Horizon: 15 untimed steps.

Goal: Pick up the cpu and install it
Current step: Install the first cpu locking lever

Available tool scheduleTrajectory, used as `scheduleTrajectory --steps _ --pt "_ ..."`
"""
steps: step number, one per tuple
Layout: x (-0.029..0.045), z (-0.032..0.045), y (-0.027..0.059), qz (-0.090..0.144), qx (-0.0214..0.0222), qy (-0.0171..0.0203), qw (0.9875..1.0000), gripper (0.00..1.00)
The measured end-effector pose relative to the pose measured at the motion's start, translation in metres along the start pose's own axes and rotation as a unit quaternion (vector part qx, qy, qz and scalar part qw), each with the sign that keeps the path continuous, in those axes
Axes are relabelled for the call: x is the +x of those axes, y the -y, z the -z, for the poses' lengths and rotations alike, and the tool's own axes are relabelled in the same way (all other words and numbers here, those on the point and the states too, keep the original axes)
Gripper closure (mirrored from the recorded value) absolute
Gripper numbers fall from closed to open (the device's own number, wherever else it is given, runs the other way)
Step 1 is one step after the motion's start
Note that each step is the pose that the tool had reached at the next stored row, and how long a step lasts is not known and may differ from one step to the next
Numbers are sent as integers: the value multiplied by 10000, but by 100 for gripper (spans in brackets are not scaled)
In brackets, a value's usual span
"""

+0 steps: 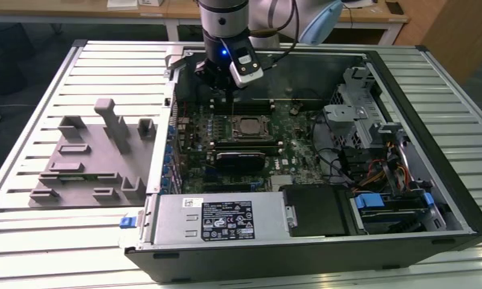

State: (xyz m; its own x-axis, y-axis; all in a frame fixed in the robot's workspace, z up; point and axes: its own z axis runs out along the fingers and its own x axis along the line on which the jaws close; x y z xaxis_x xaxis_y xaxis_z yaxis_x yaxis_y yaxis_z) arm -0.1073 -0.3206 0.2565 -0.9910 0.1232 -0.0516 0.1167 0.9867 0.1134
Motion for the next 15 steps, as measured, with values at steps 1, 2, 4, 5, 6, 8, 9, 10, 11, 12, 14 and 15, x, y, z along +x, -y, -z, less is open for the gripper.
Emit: scheduleTrajectory --steps 1,2,4,5,6,8,9,10,11,12,14,15 --pt "0 1 0 0 0 0 10000 89" --pt "0 1 0 0 0 0 10000 89" --pt "0 1 0 0 0 0 10000 89" --pt "0 1 0 0 0 0 10000 89" --pt "0 2 0 0 0 0 10000 89" --pt "0 3 0 0 0 0 10000 89" --pt "0 3 0 0 0 0 10000 89" --pt "107 18 12 -10 -151 -18 9999 89" --pt "150 21 17 -15 -231 -28 9997 89" --pt "150 21 17 -15 -231 -28 9997 89" --pt "144 20 16 -15 -231 -28 9997 89" --pt "143 20 16 -15 -231 -28 9997 89"
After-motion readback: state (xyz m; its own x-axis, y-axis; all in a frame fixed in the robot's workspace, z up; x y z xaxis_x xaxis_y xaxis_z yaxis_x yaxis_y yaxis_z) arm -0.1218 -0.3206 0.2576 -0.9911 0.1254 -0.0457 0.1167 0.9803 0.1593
